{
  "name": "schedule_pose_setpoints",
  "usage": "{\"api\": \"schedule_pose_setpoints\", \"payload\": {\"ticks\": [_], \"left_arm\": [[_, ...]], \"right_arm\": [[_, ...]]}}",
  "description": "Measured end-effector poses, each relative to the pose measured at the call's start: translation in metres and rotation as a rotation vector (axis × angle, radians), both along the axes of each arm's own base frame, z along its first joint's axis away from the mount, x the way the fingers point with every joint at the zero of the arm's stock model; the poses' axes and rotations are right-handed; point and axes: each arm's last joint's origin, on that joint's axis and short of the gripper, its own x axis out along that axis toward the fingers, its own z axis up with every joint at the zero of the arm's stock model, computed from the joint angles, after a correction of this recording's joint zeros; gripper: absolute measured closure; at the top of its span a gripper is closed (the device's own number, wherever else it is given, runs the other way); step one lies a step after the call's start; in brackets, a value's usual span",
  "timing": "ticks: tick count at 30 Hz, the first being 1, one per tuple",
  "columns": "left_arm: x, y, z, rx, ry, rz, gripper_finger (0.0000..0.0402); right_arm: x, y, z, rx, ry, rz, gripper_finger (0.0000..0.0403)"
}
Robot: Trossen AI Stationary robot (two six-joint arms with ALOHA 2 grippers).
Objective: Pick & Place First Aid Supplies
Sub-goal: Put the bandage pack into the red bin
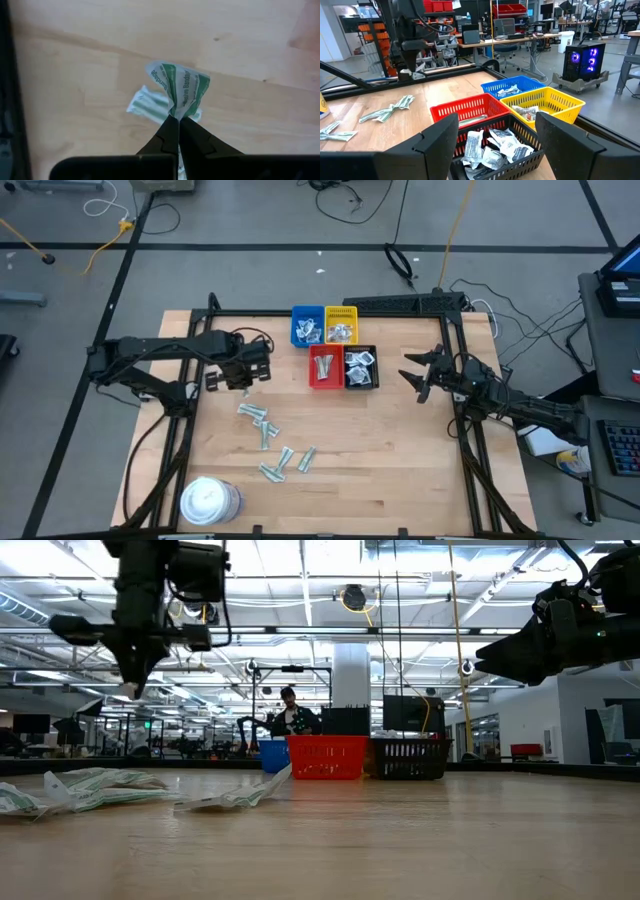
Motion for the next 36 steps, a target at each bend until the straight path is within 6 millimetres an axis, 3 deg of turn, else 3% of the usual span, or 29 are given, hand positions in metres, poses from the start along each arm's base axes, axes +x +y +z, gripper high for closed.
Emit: {"api": "schedule_pose_setpoints", "payload": {"ticks": [7, 25, 30, 36], "left_arm": [[0.041, 0.018, -0.002, -0.008, 0.023, -0.059, 0.0398], [0.163, 0.068, 0.012, 0.046, -0.111, -0.182, 0.0400], [0.180, 0.078, 0.015, 0.051, -0.130, -0.197, 0.0401], [0.186, 0.086, 0.016, 0.087, -0.130, -0.205, 0.0401]], "right_arm": [[0.000, 0.000, 0.000, 0.000, 0.000, 0.000, 0.0142], [0.000, 0.000, 0.000, 0.000, 0.000, 0.000, 0.0142], [0.000, 0.000, 0.000, 0.000, 0.000, 0.000, 0.0142], [0.000, 0.000, 0.000, 0.000, 0.000, 0.000, 0.0143]]}}
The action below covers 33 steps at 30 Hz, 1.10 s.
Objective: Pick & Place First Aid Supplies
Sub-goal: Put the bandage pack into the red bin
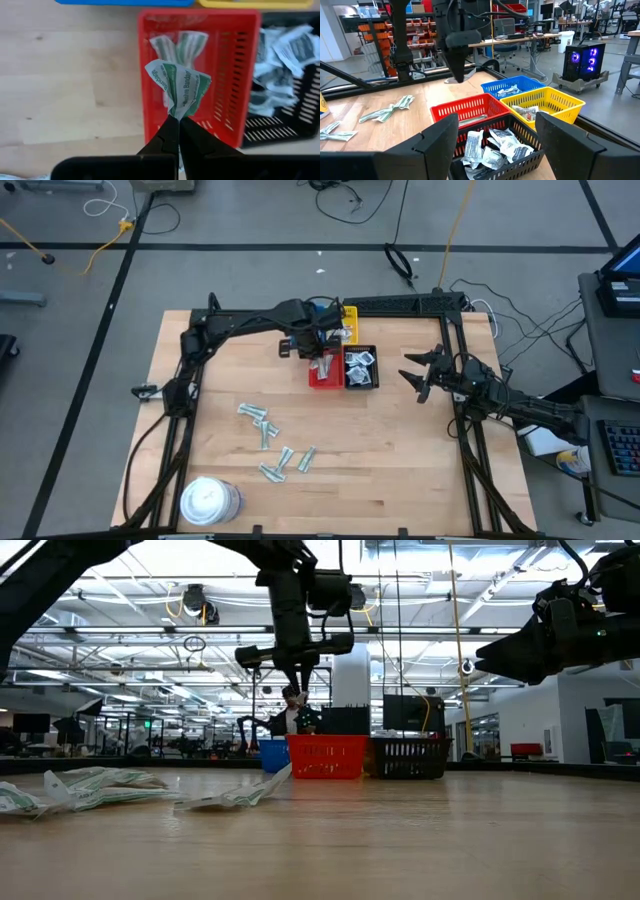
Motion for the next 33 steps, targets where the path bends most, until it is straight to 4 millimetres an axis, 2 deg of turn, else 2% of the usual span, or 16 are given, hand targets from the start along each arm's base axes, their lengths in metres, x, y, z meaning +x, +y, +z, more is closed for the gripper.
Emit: {"api": "schedule_pose_setpoints", "payload": {"ticks": [14, 20, 25, 33], "left_arm": [[0.027, -0.001, -0.048, 0.015, 0.019, -0.051, 0.0401], [0.030, 0.000, -0.054, 0.022, 0.019, -0.044, 0.0391], [0.030, 0.001, -0.054, 0.042, 0.024, -0.043, 0.0337], [0.030, 0.000, -0.054, 0.027, 0.017, -0.043, 0.0215]], "right_arm": [[0.000, 0.000, 0.000, 0.000, 0.000, 0.000, 0.0140], [0.000, 0.000, 0.000, 0.000, 0.000, 0.000, 0.0144], [0.000, 0.000, 0.000, 0.000, 0.000, 0.000, 0.0143], [0.000, 0.000, 0.000, 0.000, 0.000, 0.000, 0.0140]]}}
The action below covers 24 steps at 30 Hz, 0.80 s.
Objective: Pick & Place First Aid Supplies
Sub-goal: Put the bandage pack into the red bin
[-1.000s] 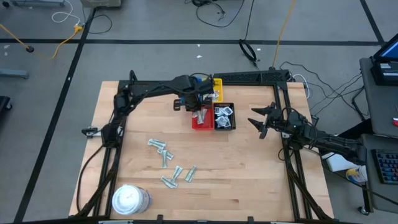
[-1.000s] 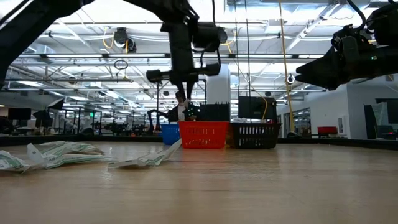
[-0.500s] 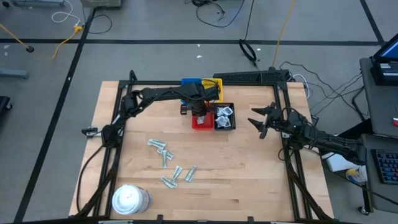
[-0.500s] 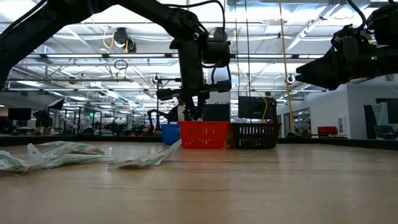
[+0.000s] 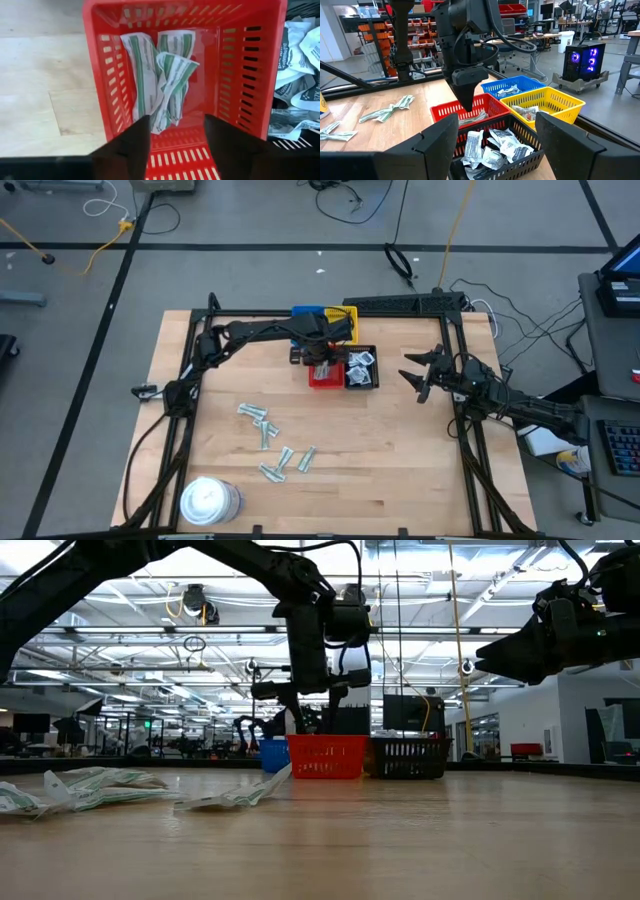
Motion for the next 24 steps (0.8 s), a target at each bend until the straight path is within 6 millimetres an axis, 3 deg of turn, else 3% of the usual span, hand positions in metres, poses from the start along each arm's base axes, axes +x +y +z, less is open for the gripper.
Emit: {"api": "schedule_pose_setpoints", "payload": {"ticks": [8, 24], "left_arm": [[-0.001, 0.000, 0.004, -0.038, -0.017, 0.018, 0.0155], [-0.016, -0.010, 0.056, -0.005, -0.133, -0.065, 0.0151]], "right_arm": [[0.000, 0.000, 0.000, 0.000, 0.000, 0.000, 0.0143], [0.000, 0.000, 0.000, 0.000, 0.000, 0.000, 0.0142]]}}
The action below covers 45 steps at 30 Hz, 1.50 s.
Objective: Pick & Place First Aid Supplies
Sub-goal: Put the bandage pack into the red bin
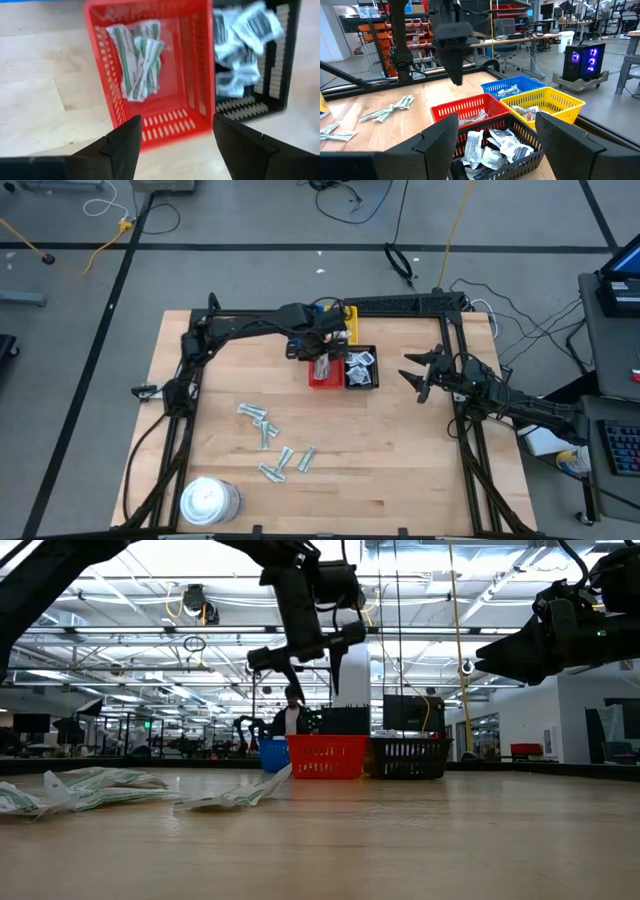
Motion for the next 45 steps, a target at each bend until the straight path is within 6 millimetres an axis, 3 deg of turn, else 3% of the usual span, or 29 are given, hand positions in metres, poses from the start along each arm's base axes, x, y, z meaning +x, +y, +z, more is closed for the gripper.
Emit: {"api": "schedule_pose_setpoints", "payload": {"ticks": [11, 20, 27, 45], "left_arm": [[0.003, -0.020, 0.006, -0.034, -0.067, -0.344, 0.0151], [0.008, -0.043, 0.006, -0.040, -0.053, -0.325, 0.0151], [0.013, -0.077, 0.005, -0.031, -0.023, -0.333, 0.0151], [0.005, -0.199, 0.003, -0.090, 0.064, -0.443, 0.0151]], "right_arm": [[0.000, 0.000, 0.000, 0.000, 0.000, 0.000, 0.0144], [0.000, 0.000, 0.000, 0.000, 0.000, 0.000, 0.0142], [0.000, 0.000, 0.000, 0.000, 0.000, 0.000, 0.0142], [0.000, 0.000, 0.000, 0.000, 0.000, 0.000, 0.0144]]}}
